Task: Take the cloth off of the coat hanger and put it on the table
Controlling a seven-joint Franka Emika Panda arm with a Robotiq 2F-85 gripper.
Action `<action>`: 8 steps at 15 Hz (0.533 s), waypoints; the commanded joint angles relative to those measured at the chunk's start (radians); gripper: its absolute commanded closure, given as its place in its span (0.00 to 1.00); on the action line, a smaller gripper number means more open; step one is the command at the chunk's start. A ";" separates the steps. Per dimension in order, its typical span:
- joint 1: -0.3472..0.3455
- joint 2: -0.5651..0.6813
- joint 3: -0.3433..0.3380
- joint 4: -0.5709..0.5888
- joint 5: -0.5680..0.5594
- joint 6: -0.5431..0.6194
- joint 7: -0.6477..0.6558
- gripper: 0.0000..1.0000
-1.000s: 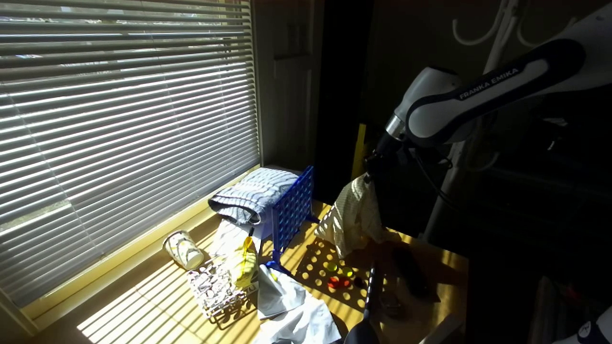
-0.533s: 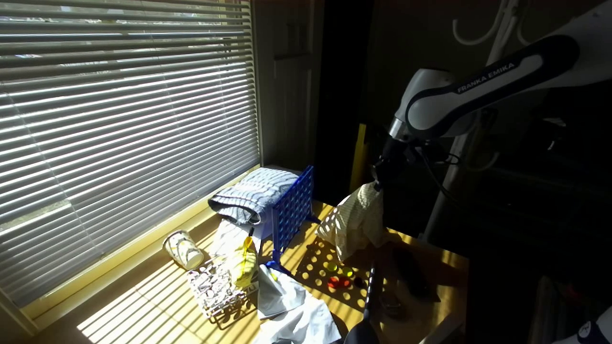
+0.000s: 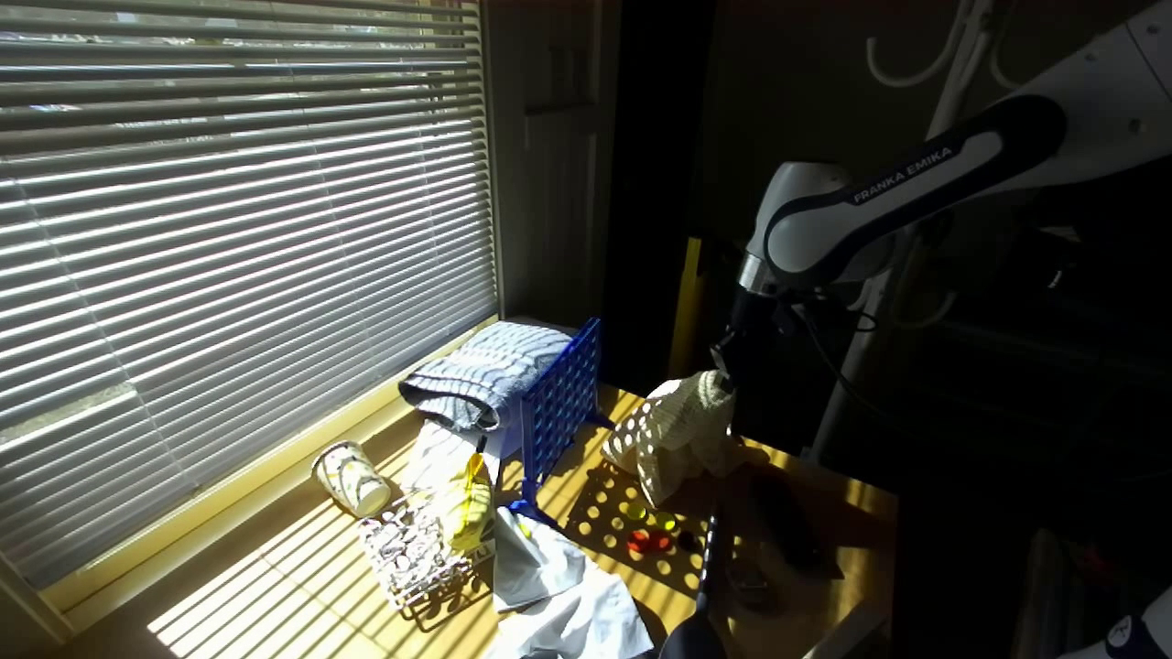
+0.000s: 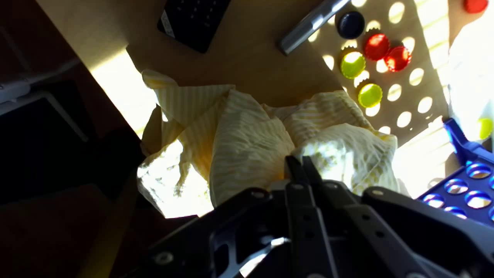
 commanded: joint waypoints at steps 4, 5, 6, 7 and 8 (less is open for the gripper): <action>0.008 0.047 0.005 0.025 -0.018 -0.054 -0.030 0.80; 0.010 0.048 0.006 0.025 -0.020 -0.056 -0.031 0.73; 0.012 0.046 0.007 0.023 -0.022 -0.056 -0.033 0.68; 0.014 0.043 0.008 0.021 -0.023 -0.053 -0.034 0.60; 0.016 0.039 0.010 0.019 -0.025 -0.051 -0.035 0.55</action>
